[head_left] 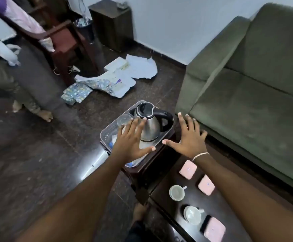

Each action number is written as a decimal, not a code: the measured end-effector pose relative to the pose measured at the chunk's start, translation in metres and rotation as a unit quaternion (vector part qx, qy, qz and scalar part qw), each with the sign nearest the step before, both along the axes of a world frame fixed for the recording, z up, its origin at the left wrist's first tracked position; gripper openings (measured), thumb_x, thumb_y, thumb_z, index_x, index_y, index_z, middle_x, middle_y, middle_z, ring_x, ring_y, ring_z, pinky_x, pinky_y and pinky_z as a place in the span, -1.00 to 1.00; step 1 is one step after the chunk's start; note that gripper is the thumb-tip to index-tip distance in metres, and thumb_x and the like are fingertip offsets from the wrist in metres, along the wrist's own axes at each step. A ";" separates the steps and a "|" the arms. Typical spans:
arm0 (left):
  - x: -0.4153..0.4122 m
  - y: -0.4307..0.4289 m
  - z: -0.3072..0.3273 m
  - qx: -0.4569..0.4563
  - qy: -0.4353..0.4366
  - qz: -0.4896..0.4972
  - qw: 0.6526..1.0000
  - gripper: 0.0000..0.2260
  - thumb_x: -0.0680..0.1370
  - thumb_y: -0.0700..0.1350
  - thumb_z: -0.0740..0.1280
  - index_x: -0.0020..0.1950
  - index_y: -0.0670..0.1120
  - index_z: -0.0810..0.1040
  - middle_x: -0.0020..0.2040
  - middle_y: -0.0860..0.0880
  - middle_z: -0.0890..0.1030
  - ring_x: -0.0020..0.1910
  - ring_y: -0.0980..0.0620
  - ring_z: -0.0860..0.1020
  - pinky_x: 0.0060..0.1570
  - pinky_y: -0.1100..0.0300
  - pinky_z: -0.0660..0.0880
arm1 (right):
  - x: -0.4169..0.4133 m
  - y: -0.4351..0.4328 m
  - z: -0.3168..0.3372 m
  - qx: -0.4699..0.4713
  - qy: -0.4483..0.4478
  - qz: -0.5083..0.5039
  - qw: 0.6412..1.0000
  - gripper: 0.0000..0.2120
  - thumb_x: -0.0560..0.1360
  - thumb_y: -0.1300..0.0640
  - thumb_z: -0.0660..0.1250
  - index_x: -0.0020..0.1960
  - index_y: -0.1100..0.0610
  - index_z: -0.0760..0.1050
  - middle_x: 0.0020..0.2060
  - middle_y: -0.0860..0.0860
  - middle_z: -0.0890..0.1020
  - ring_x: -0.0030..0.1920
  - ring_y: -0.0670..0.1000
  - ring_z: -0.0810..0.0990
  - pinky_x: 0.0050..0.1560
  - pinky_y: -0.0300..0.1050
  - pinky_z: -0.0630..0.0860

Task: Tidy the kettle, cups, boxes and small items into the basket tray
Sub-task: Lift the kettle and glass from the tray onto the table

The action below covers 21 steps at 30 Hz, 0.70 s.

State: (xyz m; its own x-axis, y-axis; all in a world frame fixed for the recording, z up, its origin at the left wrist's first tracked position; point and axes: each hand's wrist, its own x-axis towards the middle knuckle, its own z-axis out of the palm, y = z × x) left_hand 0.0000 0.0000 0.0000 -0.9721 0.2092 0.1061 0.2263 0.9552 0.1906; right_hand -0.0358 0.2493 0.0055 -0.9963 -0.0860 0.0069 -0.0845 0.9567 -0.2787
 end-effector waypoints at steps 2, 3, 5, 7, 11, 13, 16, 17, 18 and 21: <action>-0.001 -0.024 -0.016 0.027 -0.026 0.044 0.998 0.06 0.39 0.60 0.19 0.69 -0.01 0.07 0.64 -0.08 0.26 0.60 -0.15 0.26 0.48 -0.24 0.29 | -0.010 -0.025 -0.010 -0.015 -0.033 0.021 0.999 0.18 0.17 -0.69 0.17 0.62 -0.20 -0.14 0.60 0.00 0.19 0.53 0.15 0.23 0.26 0.38 0.36; 0.000 -0.036 -0.028 0.042 -0.029 0.073 0.996 0.07 0.38 0.60 0.21 0.69 -0.03 0.07 0.64 -0.09 0.26 0.61 -0.14 0.26 0.49 -0.22 0.29 | -0.015 -0.037 -0.017 -0.022 -0.040 0.029 0.999 0.18 0.18 -0.66 0.22 0.62 -0.19 -0.14 0.60 0.02 0.18 0.53 0.15 0.23 0.27 0.38 0.37; -0.003 -0.055 -0.051 0.098 -0.051 0.148 0.983 0.10 0.37 0.56 0.29 0.67 -0.10 0.08 0.63 -0.14 0.26 0.60 -0.17 0.27 0.48 -0.21 0.32 | -0.027 -0.054 -0.031 -0.064 -0.045 0.029 0.997 0.15 0.24 -0.54 0.34 0.62 -0.16 -0.13 0.61 0.06 0.13 0.52 0.20 0.23 0.31 0.38 0.35; -0.014 -0.065 -0.073 0.183 -0.085 0.200 0.959 0.11 0.39 0.46 0.41 0.66 -0.19 0.07 0.62 -0.21 0.25 0.59 -0.21 0.26 0.50 -0.20 0.33 | -0.046 -0.065 -0.042 -0.129 -0.026 -0.001 0.991 0.09 0.31 -0.28 0.49 0.63 -0.09 -0.06 0.58 0.11 0.17 0.49 0.24 0.25 0.35 0.35 0.34; -0.041 -0.076 -0.111 0.313 -0.152 0.265 0.899 0.09 0.42 0.21 0.57 0.67 -0.20 0.00 0.64 -0.20 0.17 0.62 -0.17 0.21 0.55 -0.03 0.24 | -0.083 -0.065 -0.062 -0.268 -0.006 -0.048 0.962 -0.19 0.34 0.22 0.50 0.54 0.12 0.28 0.37 0.16 0.44 0.37 0.17 0.42 0.41 0.04 0.35; -0.059 -0.076 -0.128 0.348 -0.151 0.284 0.881 0.01 0.41 0.08 0.62 0.65 -0.19 0.09 0.58 -0.20 0.31 0.53 -0.16 0.35 0.43 0.09 0.30 | -0.100 -0.058 -0.070 -0.299 -0.030 -0.069 0.951 -0.41 0.32 0.29 0.50 0.33 0.12 0.48 0.19 0.14 0.60 0.16 0.07 0.56 0.19 -0.18 0.42; -0.084 -0.074 -0.145 0.395 -0.127 0.298 0.860 -0.16 0.38 -0.08 0.64 0.53 -0.16 0.28 0.38 -0.18 0.48 0.33 -0.17 0.52 0.26 0.13 0.43 | -0.121 -0.047 -0.079 -0.345 -0.117 -0.071 0.929 -0.71 0.26 0.25 0.51 -0.05 0.13 0.57 -0.19 0.04 0.64 -0.17 0.00 0.56 -0.07 -0.04 0.47; -0.088 -0.073 -0.147 0.409 -0.114 0.302 0.853 -0.20 0.36 -0.12 0.64 0.50 -0.16 0.32 0.35 -0.17 0.50 0.30 -0.17 0.54 0.27 0.11 0.46 | -0.125 -0.044 -0.080 -0.379 -0.144 -0.054 0.912 -0.76 0.22 0.25 0.50 -0.13 0.13 0.58 -0.25 0.03 0.62 -0.20 -0.02 0.54 -0.10 -0.04 0.46; -0.096 -0.074 -0.152 0.419 -0.106 0.307 0.848 -0.22 0.35 -0.15 0.64 0.48 -0.15 0.34 0.34 -0.16 0.50 0.30 -0.16 0.54 0.30 0.09 0.47 | -0.131 -0.042 -0.084 -0.416 -0.169 -0.035 0.893 -0.78 0.19 0.28 0.48 -0.19 0.12 0.60 -0.28 0.04 0.61 -0.22 -0.02 0.53 -0.13 -0.07 0.46; -0.102 -0.074 -0.158 0.461 -0.080 0.301 0.831 -0.25 0.32 -0.19 0.65 0.42 -0.10 0.37 0.29 -0.13 0.54 0.26 -0.12 0.57 0.33 -0.04 0.52 | -0.136 -0.035 -0.086 -0.491 -0.233 -0.013 0.840 -0.74 0.15 0.39 0.46 -0.25 0.10 0.62 -0.32 0.01 0.62 -0.25 0.00 0.55 -0.22 -0.19 0.49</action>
State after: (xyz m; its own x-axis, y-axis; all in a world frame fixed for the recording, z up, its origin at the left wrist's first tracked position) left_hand -0.1020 -0.0736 -0.1577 -0.8886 -0.4179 -0.1891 -0.3380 0.3178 0.8859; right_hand -0.1718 0.2143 -0.0809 -0.9122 -0.2447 -0.3287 0.2692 0.2468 -0.9309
